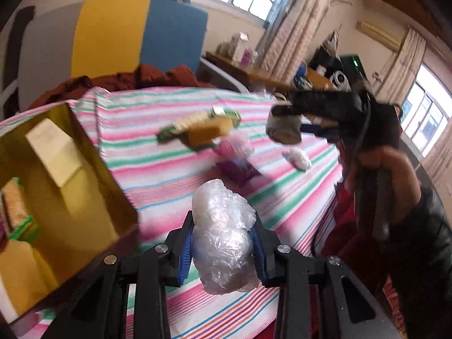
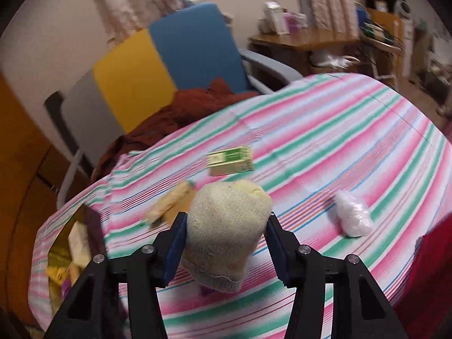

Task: Organize objects
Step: 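Carry bundle and sock over the gold tray and open both grippers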

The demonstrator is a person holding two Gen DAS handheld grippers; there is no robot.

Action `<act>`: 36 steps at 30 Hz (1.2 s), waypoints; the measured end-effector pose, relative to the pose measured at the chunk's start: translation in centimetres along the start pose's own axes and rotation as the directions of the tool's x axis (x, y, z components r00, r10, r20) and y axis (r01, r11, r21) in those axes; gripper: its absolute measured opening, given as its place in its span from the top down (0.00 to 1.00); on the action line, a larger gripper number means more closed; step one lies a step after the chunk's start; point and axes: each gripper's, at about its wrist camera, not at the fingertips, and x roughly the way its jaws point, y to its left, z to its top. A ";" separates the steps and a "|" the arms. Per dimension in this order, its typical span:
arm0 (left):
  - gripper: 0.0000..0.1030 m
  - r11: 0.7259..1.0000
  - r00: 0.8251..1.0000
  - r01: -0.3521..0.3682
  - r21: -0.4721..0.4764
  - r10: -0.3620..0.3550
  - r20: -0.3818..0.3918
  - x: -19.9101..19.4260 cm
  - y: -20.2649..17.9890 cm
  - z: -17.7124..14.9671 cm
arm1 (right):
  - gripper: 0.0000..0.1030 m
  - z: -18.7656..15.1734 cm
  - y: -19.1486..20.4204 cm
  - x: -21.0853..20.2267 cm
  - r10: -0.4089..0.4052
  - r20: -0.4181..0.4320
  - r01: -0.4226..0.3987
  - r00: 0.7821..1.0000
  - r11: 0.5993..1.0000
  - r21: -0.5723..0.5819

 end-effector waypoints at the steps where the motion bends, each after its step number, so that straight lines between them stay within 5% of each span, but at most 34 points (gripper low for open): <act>1: 0.66 1.000 1.000 -0.009 -0.012 0.009 0.014 -0.6 0.4 0.2 | 0.47 -0.1 0.8 0.0 0.013 -0.001 -0.013 1.000 1.000 -0.016; 10: 0.66 0.977 0.985 -0.131 -0.166 0.147 0.090 -5.2 6.0 0.3 | 0.47 -3.1 10.0 -1.5 0.199 -0.067 -0.208 0.978 0.959 -0.194; 16: 0.65 0.943 0.964 -0.204 -0.263 0.240 0.112 -7.7 10.7 0.2 | 0.47 -5.9 16.6 -0.8 0.308 -0.179 -0.348 0.934 0.896 -0.277; 22: 0.54 0.899 0.923 -0.303 -0.316 0.360 0.139 -9.5 15.3 3.4 | 0.40 -8.8 21.9 0.8 0.351 -0.274 -0.429 0.895 0.845 -0.319; 24: 0.49 0.876 0.905 -0.329 -0.353 0.399 0.147 -10.2 16.7 4.4 | 0.20 -9.6 23.0 0.8 0.349 -0.275 -0.430 0.896 0.836 -0.341; 28: 0.43 0.844 0.883 -0.341 -0.413 0.438 0.167 -11.4 18.3 4.4 | 0.19 -10.9 24.0 0.9 0.318 -0.293 -0.417 0.902 0.819 -0.394; 31: 0.43 0.836 0.894 -0.314 -0.450 0.420 0.156 -11.8 19.0 3.0 | 0.17 -11.5 23.9 1.1 0.292 -0.297 -0.397 0.909 0.820 -0.412; 36: 0.43 0.812 0.888 -0.344 -0.471 0.444 0.118 -12.0 18.0 -0.4 | 0.13 -12.3 23.4 0.8 0.253 -0.278 -0.356 0.927 0.827 -0.434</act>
